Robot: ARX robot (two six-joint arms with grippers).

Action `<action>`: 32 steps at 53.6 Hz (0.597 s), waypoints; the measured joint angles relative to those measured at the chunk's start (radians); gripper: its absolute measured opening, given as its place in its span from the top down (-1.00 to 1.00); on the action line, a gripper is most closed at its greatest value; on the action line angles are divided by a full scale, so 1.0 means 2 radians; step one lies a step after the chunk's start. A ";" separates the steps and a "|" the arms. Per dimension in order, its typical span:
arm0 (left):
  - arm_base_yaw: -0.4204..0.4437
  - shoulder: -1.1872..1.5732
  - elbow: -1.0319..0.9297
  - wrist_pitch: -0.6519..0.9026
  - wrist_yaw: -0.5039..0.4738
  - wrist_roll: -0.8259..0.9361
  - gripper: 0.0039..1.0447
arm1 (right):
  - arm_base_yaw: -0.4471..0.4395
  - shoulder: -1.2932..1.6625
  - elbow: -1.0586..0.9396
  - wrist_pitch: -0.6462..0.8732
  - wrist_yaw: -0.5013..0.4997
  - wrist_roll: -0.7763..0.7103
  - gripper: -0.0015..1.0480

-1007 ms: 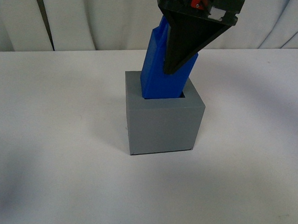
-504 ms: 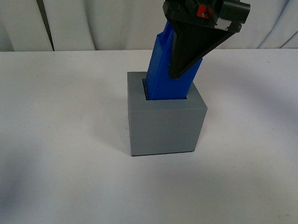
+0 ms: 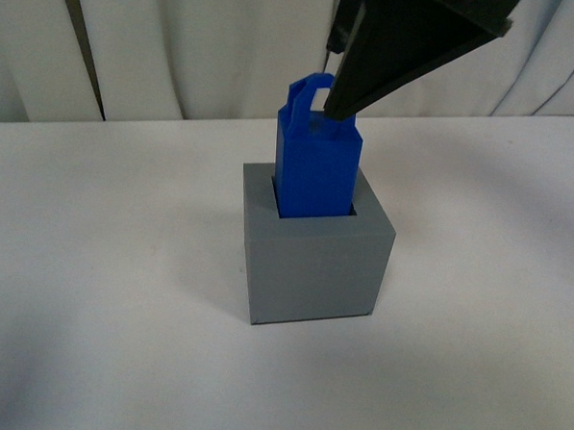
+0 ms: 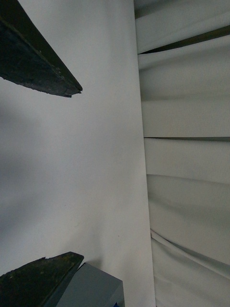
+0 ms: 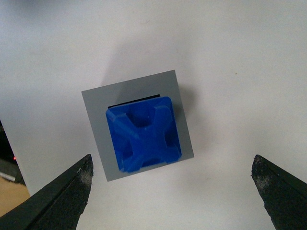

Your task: Insert blue part into gray base

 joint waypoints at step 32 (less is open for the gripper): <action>0.000 0.000 0.000 0.000 0.000 0.000 -0.89 | -0.216 -0.403 -0.557 0.359 -0.210 0.146 -0.86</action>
